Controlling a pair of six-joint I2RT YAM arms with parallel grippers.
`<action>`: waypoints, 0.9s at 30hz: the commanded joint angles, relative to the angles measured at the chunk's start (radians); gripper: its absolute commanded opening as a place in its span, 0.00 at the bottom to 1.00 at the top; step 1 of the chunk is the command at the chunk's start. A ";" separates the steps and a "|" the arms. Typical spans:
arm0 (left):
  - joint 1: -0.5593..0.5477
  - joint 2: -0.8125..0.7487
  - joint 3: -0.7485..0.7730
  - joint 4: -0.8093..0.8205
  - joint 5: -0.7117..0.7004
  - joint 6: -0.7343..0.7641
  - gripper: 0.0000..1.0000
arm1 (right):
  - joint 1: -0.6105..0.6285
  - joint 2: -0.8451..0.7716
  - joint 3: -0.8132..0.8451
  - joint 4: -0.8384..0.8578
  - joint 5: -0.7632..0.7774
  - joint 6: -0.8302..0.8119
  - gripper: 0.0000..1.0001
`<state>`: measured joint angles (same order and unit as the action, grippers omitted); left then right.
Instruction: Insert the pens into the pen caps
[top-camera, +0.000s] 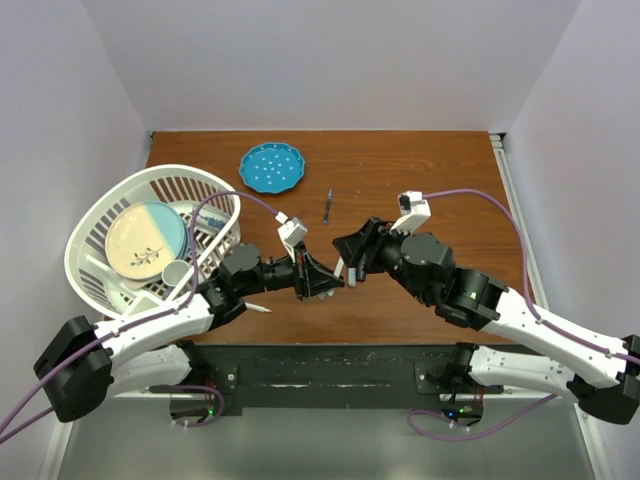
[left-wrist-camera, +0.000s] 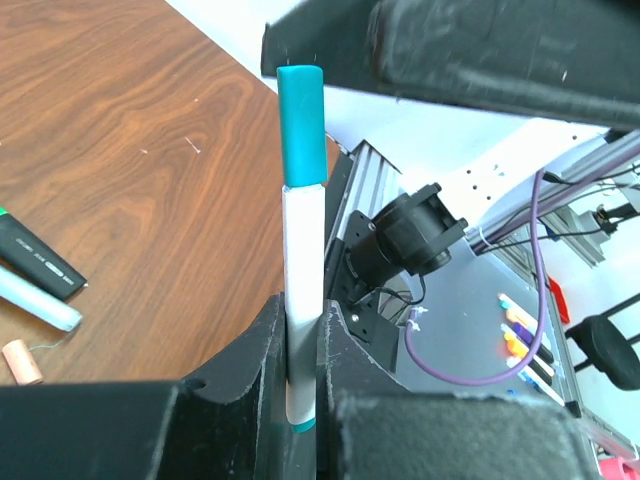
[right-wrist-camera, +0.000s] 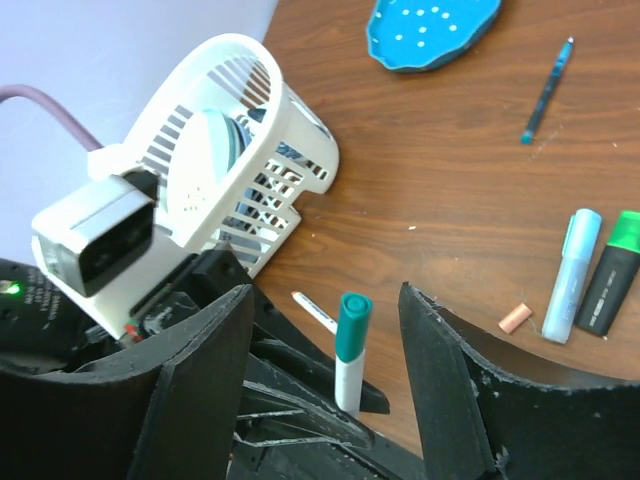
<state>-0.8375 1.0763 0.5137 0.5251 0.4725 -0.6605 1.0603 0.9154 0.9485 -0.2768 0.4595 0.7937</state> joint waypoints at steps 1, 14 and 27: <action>0.003 -0.035 -0.014 0.085 0.044 0.024 0.00 | 0.006 -0.006 0.055 0.021 -0.018 -0.050 0.61; 0.003 -0.041 -0.018 0.105 0.058 0.016 0.00 | 0.006 0.000 0.041 0.018 -0.044 -0.045 0.41; 0.003 -0.015 0.062 0.012 0.006 0.067 0.00 | 0.006 0.002 -0.028 -0.033 -0.105 0.015 0.00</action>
<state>-0.8375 1.0584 0.5064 0.5266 0.5194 -0.6426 1.0573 0.9222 0.9401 -0.2852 0.4118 0.7769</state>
